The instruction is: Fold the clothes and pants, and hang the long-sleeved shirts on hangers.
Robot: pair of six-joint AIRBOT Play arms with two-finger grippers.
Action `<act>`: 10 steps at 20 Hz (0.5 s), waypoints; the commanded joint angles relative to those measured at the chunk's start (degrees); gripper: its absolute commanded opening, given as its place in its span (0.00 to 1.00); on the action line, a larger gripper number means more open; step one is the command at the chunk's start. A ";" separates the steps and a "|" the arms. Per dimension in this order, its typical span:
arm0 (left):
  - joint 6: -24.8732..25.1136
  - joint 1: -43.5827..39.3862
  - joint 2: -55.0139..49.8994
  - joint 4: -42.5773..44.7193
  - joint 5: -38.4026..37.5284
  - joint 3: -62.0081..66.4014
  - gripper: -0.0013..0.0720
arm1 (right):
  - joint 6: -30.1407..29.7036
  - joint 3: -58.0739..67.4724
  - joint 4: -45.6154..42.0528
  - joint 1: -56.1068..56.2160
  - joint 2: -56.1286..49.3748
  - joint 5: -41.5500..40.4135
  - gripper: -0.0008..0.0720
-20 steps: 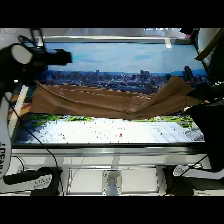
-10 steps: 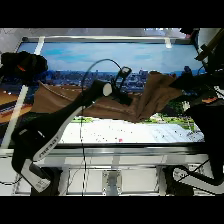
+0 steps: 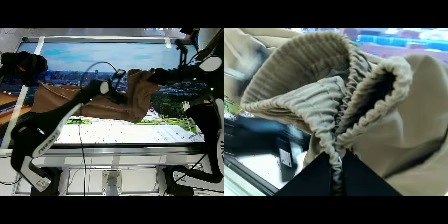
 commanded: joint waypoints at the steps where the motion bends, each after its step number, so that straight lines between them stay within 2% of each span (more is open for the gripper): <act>1: -0.39 9.57 9.49 12.33 -13.35 0.02 0.03 | 4.76 0.04 -0.79 8.46 -6.29 -7.52 0.04; 4: -0.37 19.15 18.14 16.09 -18.62 0.02 0.03 | 8.48 0.04 -0.28 17.66 -13.49 -17.55 0.04; 7: -0.37 25.86 24.15 16.09 -18.88 0.02 0.03 | 9.16 0.07 3.54 27.30 -20.37 -30.27 0.04; 10: -0.37 29.14 27.06 16.09 -18.99 0.00 0.03 | 9.14 0.07 5.11 34.58 -23.96 -41.00 0.05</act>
